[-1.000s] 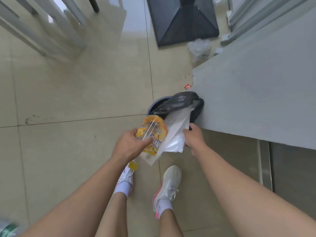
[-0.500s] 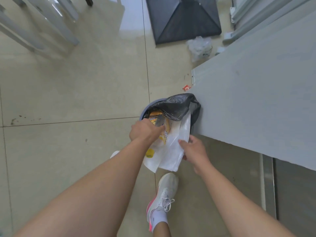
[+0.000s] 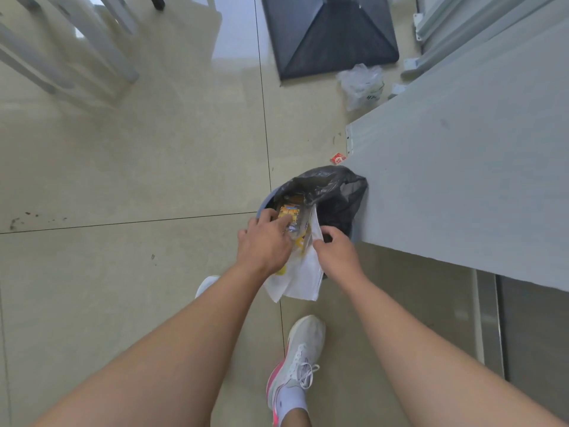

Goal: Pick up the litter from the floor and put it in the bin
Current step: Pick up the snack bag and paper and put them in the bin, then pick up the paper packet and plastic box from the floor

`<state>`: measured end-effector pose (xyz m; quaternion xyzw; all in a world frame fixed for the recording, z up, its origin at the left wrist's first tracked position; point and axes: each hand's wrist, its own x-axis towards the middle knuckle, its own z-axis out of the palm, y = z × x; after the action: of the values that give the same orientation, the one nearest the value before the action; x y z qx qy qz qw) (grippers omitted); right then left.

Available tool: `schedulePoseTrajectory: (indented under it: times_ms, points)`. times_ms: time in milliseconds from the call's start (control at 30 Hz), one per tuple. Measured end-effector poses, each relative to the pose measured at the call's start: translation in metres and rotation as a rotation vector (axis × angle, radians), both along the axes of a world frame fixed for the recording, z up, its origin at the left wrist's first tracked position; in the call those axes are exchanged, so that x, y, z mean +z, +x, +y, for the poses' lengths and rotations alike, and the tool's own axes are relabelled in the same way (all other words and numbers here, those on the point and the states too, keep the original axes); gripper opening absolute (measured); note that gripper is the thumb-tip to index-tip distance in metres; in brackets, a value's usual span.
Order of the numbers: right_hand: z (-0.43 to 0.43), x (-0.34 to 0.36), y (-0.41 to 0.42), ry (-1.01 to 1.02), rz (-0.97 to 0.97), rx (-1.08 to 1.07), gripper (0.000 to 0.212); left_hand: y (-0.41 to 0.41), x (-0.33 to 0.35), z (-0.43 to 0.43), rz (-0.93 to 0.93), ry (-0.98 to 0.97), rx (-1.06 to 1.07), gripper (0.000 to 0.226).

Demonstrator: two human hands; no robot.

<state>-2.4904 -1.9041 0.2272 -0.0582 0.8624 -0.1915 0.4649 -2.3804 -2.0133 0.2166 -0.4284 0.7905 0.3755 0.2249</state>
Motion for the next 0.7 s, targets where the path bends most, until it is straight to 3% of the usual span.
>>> schedulePoseTrajectory:
  times_ms: [167, 333, 533, 700]
  points:
    - [0.012, 0.051, 0.008, 0.038, 0.085, 0.204, 0.059, 0.015, 0.026, -0.009, -0.014, 0.061, -0.075, 0.067]
    - [-0.009, 0.136, 0.012, -0.006, 0.209, 0.462, 0.06, 0.044, 0.105, -0.018, 0.02, 0.024, 0.022, 0.07]
    - [-0.041, 0.295, 0.055, -0.061, 0.332, 0.841, 0.061, 0.116, 0.275, -0.009, 0.0, -0.108, 0.095, 0.075]
    - [-0.059, 0.447, 0.143, -0.237, 0.464, 1.217, 0.059, 0.223, 0.432, 0.032, -0.047, -0.368, 0.35, 0.082]
